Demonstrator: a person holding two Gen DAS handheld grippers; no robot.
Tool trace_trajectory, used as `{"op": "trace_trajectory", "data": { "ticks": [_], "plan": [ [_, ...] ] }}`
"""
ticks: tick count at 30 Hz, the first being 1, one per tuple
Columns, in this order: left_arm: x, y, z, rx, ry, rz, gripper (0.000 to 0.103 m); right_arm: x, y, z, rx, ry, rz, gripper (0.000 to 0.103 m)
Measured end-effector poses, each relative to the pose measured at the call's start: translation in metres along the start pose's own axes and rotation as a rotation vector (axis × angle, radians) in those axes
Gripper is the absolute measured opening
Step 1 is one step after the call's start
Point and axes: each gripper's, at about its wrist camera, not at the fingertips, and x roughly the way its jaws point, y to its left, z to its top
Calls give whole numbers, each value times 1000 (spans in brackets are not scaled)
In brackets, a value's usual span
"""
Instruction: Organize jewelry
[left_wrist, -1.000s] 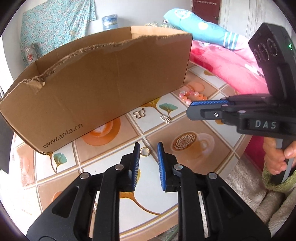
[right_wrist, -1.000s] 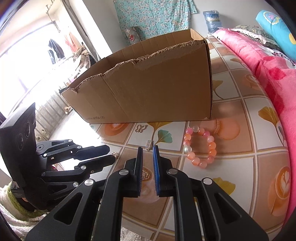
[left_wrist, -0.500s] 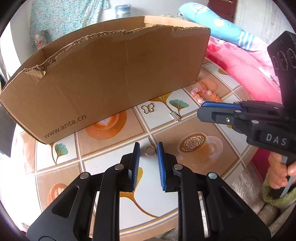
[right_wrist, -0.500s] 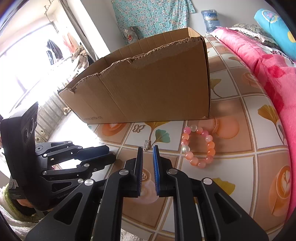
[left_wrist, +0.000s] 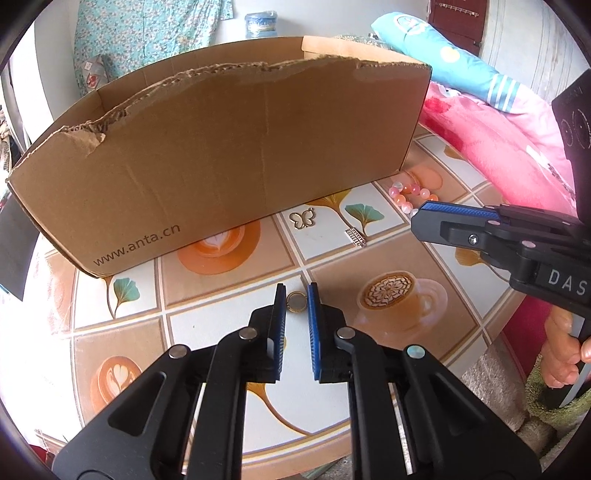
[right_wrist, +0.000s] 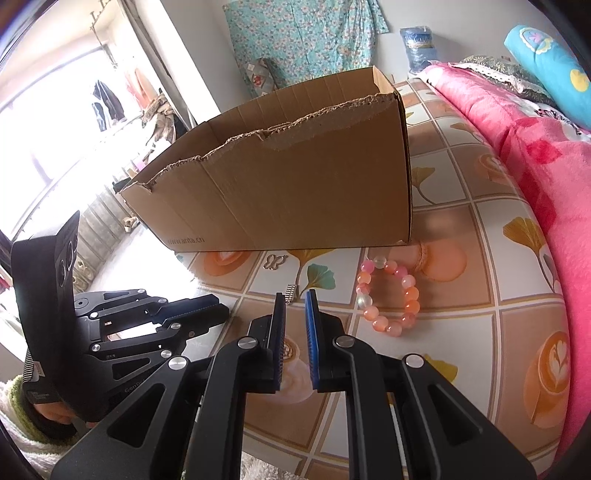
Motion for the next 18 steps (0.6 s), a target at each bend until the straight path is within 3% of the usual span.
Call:
{"op": "trace_trajectory", "data": {
  "ticks": [9, 12, 18],
  "plan": [
    [-11, 19, -1, -39, -33, 43, 10, 8, 13, 3, -47, 25, -15, 12],
    [-11, 25, -2, -51, -33, 54, 10, 16, 20, 5, -71, 45, -34, 25],
    [-10, 33, -4, -79, -31, 60, 10, 31, 32, 10, -137, 66, -90, 25]
  ]
}}
